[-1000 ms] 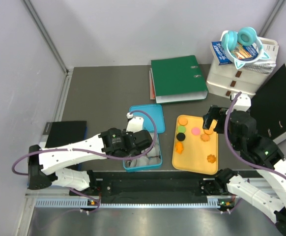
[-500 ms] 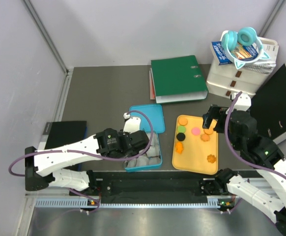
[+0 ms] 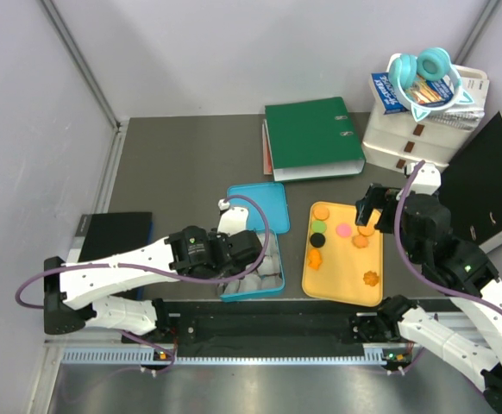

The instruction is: Pack the cookies

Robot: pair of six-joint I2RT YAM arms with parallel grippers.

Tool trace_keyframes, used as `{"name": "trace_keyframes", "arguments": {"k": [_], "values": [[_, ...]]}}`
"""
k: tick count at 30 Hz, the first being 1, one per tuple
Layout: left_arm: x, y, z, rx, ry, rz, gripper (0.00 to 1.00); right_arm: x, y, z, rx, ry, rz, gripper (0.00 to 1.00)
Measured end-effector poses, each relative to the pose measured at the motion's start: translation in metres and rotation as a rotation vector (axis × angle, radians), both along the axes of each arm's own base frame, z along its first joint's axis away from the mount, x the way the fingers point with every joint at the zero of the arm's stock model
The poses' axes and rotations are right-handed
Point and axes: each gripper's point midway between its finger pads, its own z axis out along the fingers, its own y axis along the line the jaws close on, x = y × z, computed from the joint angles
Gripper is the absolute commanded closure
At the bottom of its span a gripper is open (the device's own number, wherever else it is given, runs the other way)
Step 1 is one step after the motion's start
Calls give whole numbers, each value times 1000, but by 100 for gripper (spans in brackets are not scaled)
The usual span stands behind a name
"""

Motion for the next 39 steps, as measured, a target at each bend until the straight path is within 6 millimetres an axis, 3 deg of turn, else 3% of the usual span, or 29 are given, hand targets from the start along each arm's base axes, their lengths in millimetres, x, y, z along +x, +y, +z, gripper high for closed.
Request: {"name": "trace_keyframes", "arguments": {"k": [14, 22, 26, 29, 33, 35, 39], "values": [[-1, -1, 0, -1, 1, -3, 47, 0, 0, 0, 0, 0, 0, 1], [0, 2, 0, 6, -12, 17, 51, 0, 0, -2, -2, 4, 0, 1], [4, 0, 19, -8, -52, 10, 51, 1, 1, -3, -3, 4, 0, 1], [11, -18, 51, -59, -108, -33, 50, 1, 1, -2, -6, 3, 1, 1], [23, -65, 81, -95, -172, -136, 50, 2, -2, 3, -20, -9, -5, 1], [27, -91, 75, -83, -176, -187, 49, 1, -4, 9, -20, -23, -9, 1], [28, -136, 28, -14, -126, -293, 48, -2, -6, 12, -12, -31, -10, 1]]}}
